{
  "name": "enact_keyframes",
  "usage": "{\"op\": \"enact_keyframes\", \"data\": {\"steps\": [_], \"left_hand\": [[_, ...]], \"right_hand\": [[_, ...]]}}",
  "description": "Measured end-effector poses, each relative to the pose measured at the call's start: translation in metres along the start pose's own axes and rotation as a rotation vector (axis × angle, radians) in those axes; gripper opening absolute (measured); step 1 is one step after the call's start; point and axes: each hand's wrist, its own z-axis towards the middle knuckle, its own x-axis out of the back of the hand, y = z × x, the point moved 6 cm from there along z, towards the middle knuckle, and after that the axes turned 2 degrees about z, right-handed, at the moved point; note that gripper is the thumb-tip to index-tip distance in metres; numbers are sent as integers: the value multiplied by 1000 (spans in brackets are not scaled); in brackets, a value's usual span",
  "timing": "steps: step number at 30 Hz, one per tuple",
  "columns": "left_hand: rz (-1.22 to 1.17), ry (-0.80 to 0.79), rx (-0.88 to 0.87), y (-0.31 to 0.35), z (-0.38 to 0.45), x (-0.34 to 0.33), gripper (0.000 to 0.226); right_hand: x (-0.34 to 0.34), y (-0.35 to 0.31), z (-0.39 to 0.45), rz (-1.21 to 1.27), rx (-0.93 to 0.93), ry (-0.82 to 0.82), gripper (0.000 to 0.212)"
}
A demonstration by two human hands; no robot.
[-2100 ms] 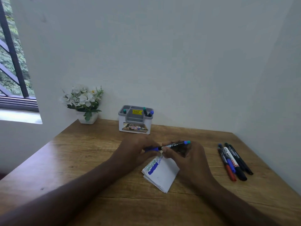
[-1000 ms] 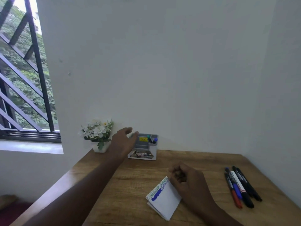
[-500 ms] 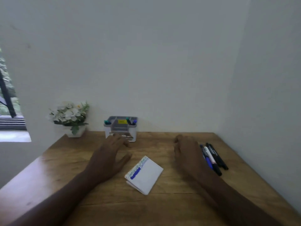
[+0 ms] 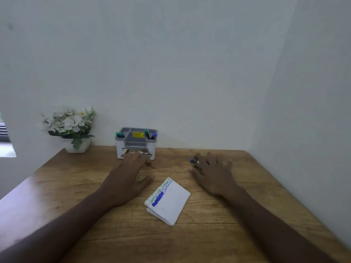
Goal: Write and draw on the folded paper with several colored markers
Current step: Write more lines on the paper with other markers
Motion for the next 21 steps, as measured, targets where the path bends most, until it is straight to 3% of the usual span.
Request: {"op": "enact_keyframes", "data": {"steps": [3,6,8,12,18,21], "left_hand": [[-15,28,-16,4,-1,6,24],[-32,47,-24,7,-1,9,21],[-44,44,-42,9,-2,11,19],[-58,18,-109,20,-3,14,15],[-97,-110,-267,46,-9,16,18],[-112,-185,-327,56,-15,15,28]], "right_hand": [[32,-1,-4,29,23,267,61],[56,3,-20,49,94,429,28],[52,0,-30,60,136,351,16],[45,-11,-42,125,169,184,18],[31,-23,-42,147,176,107,5],[30,-32,-43,92,201,107,11]]}}
